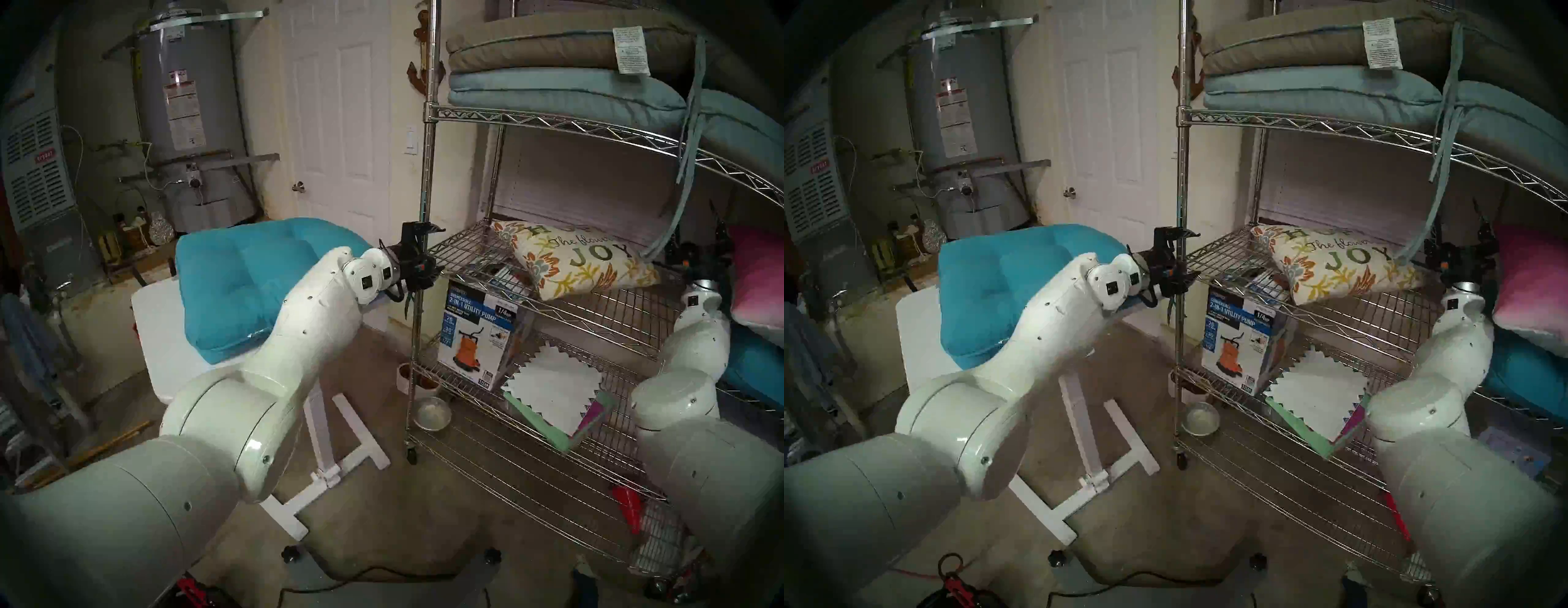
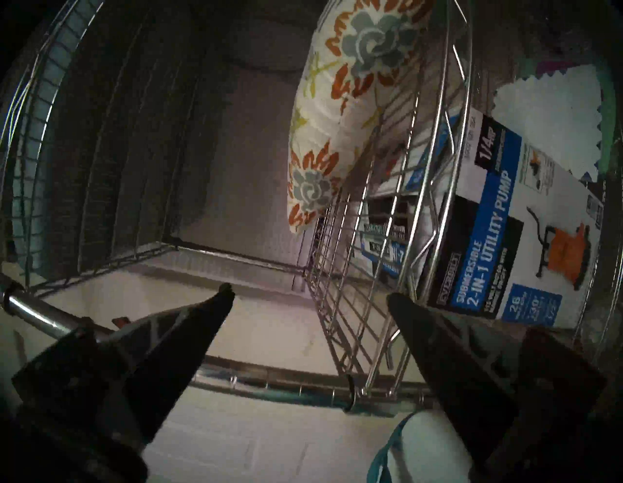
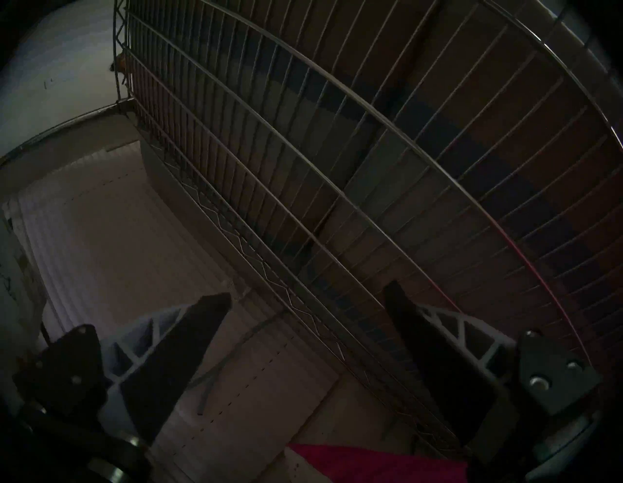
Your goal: Put cushion on the shelf
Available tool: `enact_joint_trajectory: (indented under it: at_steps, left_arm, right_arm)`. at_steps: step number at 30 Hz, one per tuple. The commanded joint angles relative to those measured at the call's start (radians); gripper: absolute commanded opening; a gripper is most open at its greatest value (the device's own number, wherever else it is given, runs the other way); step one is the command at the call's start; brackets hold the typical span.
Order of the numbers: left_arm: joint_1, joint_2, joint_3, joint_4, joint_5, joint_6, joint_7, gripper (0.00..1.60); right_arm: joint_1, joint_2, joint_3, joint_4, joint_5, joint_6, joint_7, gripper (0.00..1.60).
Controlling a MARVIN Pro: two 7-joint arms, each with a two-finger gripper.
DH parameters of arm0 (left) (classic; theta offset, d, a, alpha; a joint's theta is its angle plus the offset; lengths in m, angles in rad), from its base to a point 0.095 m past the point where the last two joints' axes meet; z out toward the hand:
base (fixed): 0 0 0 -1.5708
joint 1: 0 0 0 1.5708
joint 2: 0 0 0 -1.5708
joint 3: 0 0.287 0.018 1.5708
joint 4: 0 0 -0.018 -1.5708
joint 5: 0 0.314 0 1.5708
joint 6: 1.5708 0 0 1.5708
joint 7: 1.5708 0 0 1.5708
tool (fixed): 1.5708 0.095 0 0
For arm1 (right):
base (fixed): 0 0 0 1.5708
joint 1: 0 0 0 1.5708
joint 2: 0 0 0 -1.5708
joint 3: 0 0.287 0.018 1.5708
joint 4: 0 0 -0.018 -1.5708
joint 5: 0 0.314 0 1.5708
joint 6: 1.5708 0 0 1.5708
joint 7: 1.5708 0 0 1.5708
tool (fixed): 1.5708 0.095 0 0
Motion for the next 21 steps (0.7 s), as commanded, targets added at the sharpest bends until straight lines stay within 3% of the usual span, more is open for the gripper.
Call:
enact_joint_trajectory:
  at_steps: [1,21]
  left_arm:
    - [0.023,-0.016,-0.003,-0.081,-0.021,-0.033,0.017,1.6]
    - [0.158,-0.015,-0.02,-0.189,-0.063,-0.087,0.03,1.6]
  right_arm:
    - [-0.079,-0.098,0.017,0.019,0.017,0.0,-0.003,1.6]
    - [-0.076,-0.135,0.055,-0.072,0.07,0.0,-0.012,1.6]
